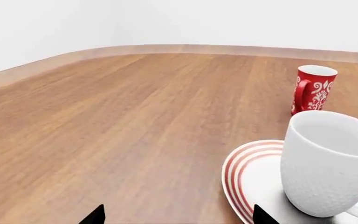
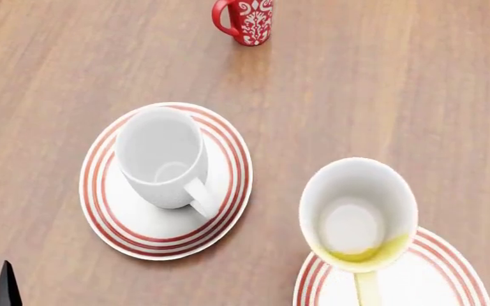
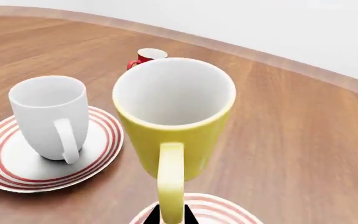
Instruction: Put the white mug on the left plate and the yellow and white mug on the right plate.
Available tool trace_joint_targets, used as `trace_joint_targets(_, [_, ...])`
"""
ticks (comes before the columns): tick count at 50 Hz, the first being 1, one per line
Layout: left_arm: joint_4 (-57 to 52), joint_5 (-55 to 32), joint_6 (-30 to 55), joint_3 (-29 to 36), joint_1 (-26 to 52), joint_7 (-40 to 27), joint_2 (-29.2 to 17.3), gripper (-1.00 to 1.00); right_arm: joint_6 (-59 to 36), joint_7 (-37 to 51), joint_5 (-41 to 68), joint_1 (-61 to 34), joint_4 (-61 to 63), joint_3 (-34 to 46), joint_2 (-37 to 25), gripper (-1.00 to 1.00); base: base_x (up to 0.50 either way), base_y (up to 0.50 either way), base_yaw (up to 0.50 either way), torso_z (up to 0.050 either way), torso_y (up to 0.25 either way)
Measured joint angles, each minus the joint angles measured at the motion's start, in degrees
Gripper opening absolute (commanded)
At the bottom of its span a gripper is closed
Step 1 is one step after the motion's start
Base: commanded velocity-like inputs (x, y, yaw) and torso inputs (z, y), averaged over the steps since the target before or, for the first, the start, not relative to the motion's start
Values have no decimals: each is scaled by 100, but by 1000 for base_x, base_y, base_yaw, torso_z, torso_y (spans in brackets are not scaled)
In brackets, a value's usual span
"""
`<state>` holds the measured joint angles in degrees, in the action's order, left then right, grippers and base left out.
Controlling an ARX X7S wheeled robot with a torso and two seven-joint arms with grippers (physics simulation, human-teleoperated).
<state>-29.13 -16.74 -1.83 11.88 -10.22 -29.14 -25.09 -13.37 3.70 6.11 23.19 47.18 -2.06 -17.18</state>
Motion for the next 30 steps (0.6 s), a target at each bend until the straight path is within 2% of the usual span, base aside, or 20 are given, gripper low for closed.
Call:
trace_joint_targets(15, [-44, 49, 25, 62, -13, -35, -1, 100, 867, 83, 43, 1023, -121, -213, 114, -100, 0, 0, 0, 0, 1])
trace_joint_targets(30, [-127, 64, 38, 80, -53, -80, -21, 100, 1687, 82, 172, 1462, -693, -292, 219, -100, 0, 0, 0, 0, 0])
